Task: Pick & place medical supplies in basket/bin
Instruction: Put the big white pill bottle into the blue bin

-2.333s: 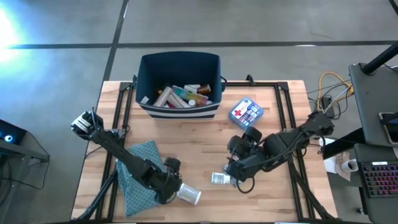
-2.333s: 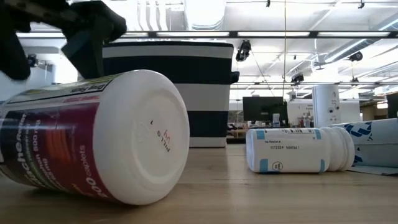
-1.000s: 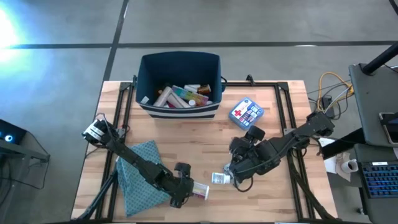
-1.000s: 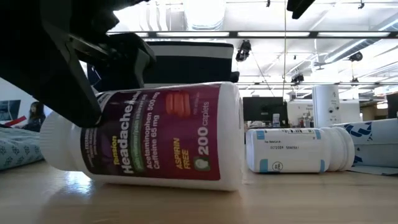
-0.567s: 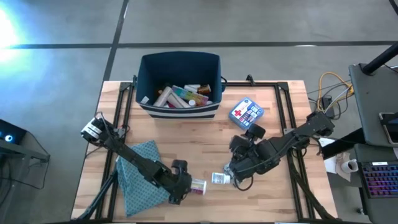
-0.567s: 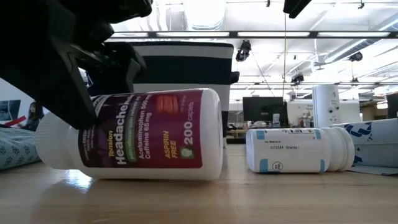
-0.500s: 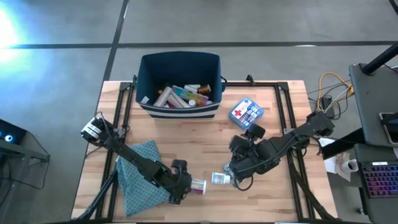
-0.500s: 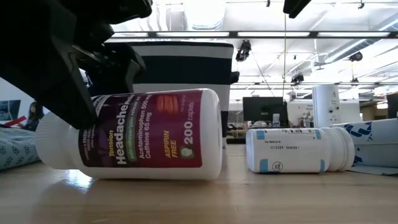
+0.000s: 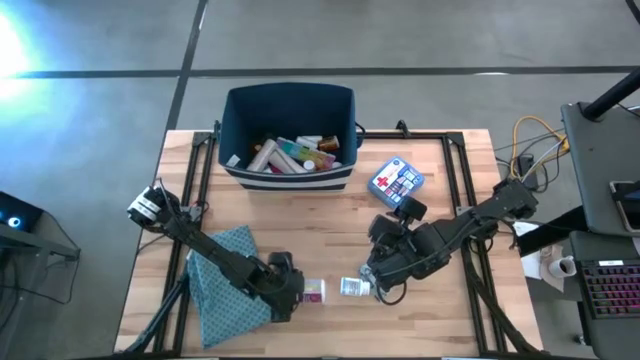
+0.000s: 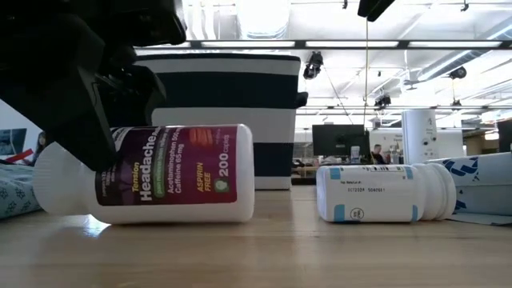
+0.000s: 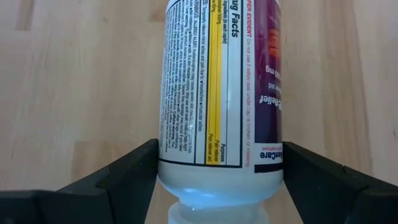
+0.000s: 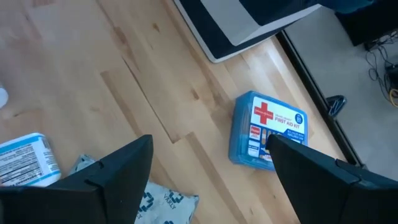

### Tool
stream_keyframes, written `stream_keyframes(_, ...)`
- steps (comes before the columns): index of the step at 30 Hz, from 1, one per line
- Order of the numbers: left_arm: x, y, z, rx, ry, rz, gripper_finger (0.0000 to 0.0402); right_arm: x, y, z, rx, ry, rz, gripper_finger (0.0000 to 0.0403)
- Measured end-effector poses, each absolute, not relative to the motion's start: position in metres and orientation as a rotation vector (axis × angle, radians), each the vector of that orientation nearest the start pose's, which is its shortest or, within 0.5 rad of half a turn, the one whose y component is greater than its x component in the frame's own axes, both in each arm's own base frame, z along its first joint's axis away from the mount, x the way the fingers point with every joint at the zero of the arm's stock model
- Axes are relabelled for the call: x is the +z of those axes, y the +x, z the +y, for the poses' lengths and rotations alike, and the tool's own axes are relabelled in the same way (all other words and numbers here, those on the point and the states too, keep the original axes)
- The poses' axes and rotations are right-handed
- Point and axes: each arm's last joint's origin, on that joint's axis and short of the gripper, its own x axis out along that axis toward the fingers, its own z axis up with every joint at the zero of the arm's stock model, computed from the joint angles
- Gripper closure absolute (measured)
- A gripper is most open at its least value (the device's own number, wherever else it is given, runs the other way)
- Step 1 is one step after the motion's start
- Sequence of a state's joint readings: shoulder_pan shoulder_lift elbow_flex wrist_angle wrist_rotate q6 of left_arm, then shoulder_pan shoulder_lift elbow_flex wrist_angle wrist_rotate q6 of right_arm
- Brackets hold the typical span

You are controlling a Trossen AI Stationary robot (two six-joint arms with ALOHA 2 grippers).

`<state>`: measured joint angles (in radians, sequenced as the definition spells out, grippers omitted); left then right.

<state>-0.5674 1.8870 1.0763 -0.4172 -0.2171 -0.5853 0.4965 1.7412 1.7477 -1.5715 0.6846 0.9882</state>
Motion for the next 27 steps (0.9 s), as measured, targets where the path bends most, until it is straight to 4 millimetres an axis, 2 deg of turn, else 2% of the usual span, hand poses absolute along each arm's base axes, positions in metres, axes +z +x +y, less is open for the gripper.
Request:
stream_keyframes(11, 0.132, 0.297, -0.182, 0.055, -0.08, 1.167, 0.0106, 0.335, 0.281, 0.132, -0.721, -0.02, 1.034, 0.0089)
stream_keyframes(16, 0.166, 0.3, -0.183, 0.075, -0.081, 1.072, 0.0106, 0.335, 0.281, 0.132, -0.72, -0.021, 1.034, 0.0089)
stream_keyframes(22, 0.21, 0.297, -0.169, 0.217, 0.082, 0.855, 0.0106, 0.335, 0.281, 0.132, -0.719, -0.023, 1.035, 0.0089)
stream_keyframes(27, 0.213, 0.289, -0.155, 0.274, 0.11, 0.924, 0.0106, 0.335, 0.281, 0.132, -0.719, -0.023, 1.035, 0.0089)
